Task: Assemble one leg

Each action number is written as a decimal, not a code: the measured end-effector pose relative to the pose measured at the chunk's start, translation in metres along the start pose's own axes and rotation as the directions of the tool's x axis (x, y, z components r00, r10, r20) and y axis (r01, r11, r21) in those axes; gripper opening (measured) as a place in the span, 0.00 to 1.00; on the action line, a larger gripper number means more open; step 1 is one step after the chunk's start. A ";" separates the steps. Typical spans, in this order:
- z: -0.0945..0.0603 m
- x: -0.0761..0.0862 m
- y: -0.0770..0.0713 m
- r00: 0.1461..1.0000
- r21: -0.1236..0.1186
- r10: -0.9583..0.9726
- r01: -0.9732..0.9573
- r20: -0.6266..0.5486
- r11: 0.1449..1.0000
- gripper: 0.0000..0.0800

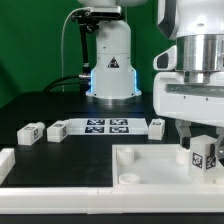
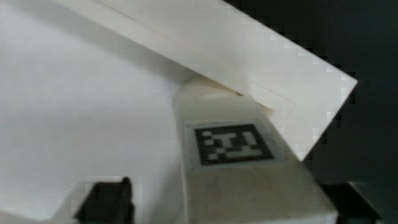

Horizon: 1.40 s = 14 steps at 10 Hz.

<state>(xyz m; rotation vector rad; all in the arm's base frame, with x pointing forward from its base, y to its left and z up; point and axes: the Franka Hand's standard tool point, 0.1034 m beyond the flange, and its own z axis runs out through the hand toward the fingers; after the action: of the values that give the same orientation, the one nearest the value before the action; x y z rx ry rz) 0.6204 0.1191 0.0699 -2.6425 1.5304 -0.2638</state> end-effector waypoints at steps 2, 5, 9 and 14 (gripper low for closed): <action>0.000 -0.001 0.000 0.971 -0.001 -0.241 0.241 -0.003 0.971 0.78; -0.001 -0.002 -0.003 0.744 0.000 -0.668 0.668 0.000 0.744 0.81; -0.003 0.005 -0.001 0.375 0.002 -0.927 0.927 0.022 0.375 0.81; -0.003 0.006 0.000 0.229 -0.012 -0.973 0.973 0.025 0.229 0.78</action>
Offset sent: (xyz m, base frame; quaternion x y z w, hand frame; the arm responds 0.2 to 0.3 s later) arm -0.0004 0.0223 -0.0020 0.0012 -0.0547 -0.2715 0.9609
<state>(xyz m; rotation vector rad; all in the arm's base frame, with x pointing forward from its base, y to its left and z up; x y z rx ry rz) 0.6230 0.1143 0.0738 -3.1603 -0.4580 -0.2559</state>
